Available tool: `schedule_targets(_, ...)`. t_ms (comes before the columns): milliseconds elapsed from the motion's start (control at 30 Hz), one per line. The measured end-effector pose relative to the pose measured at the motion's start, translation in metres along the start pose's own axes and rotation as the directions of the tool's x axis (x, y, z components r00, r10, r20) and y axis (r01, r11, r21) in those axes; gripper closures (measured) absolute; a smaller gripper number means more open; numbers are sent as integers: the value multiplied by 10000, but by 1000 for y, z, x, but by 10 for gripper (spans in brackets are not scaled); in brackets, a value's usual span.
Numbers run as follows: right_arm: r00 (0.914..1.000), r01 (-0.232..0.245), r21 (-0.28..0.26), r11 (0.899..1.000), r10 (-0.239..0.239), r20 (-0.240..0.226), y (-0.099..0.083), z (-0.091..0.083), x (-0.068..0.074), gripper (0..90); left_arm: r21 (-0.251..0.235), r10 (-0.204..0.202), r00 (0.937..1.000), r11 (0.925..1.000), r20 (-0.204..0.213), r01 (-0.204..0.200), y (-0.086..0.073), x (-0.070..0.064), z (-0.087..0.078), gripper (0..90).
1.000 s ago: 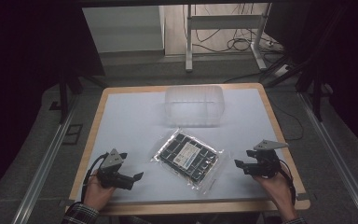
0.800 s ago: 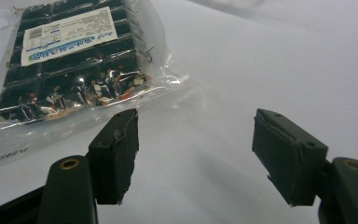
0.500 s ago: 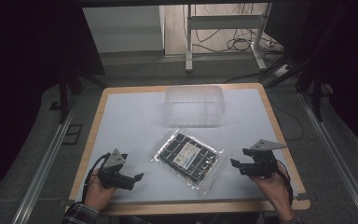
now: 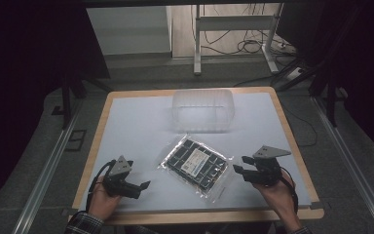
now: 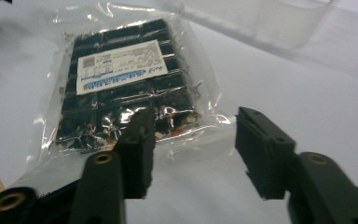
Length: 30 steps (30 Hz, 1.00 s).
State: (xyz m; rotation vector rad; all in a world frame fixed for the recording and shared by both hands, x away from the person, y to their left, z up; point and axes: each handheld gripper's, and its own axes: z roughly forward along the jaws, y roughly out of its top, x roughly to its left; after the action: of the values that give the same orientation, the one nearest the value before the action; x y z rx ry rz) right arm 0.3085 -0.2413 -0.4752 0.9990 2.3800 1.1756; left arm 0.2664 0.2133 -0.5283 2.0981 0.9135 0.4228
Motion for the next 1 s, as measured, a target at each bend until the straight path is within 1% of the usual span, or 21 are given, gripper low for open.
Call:
schedule_targets(33, 9999, 117, 67, 9999, -117, -73, 1, 3, 4, 570, 13, 37, 10000, 10000, -5, -37, 0, 0, 0, 9)
schedule_targets(267, 9959, 734, 514, 9960, -705, -563, 4, 16, 18, 743, -104, 82, 10000, 9999, -8, -82, 1, -1, -1, 9)
schedule_targets(400, 9912, 972, 884, 9913, -884, -988, 4, 25, 26, 796, -75, 146, 9999, 9999, 14, -146, 1, -1, -1, 9)
schedule_targets(500, 9863, 1160, 969, 9885, -1031, -1285, 5, 31, 31, 851, -108, 122, 9999, 9999, 30, -122, 1, -2, -1, 9)
schedule_targets(633, 9796, 1291, 984, 9867, -1115, -1669, 6, 37, 38, 891, -88, 130, 9999, 9999, 29, -129, 1, -2, -1, 9)
schedule_targets(667, 9796, 1291, 984, 9867, -1115, -1669, 6, 37, 38, 891, -88, 130, 9999, 9999, 29, -129, 1, -2, -1, 9)
schedule_targets(767, 9756, 1304, 1053, 9858, -1087, -1908, 7, 42, 44, 892, -30, 165, 9999, 9999, 34, -165, 1, -2, 0, 9)
schedule_targets(800, 9756, 1304, 1053, 9858, -1087, -1908, 7, 42, 44, 892, -14, 208, 9998, 9998, 16, -208, 1, -2, 0, 9)
schedule_targets(833, 9717, 1353, 1031, 9854, -1117, -2082, 7, 44, 46, 892, 32, 200, 9998, 9998, -1, -200, 1, -2, 0, 9)
schedule_targets(867, 9714, 1289, 1022, 9864, -1049, -2130, 7, 45, 48, 892, 51, 206, 9998, 9998, -12, -206, 1, -3, 1, 9)
schedule_targets(900, 9690, 1309, 1024, 9861, -1054, -2235, 7, 46, 50, 892, 63, 212, 9998, 9998, -12, -212, 1, -3, 1, 9)
schedule_targets(933, 9661, 1410, 1003, 9849, -1148, -2313, 7, 48, 52, 891, 65, 218, 9998, 9997, -12, -218, 1, -3, 1, 9)
schedule_targets(1000, 9631, 1578, 1023, 9821, -1302, -2356, 7, 51, 57, 890, 66, 229, 9997, 9997, -25, -229, 1, -3, 1, 9)
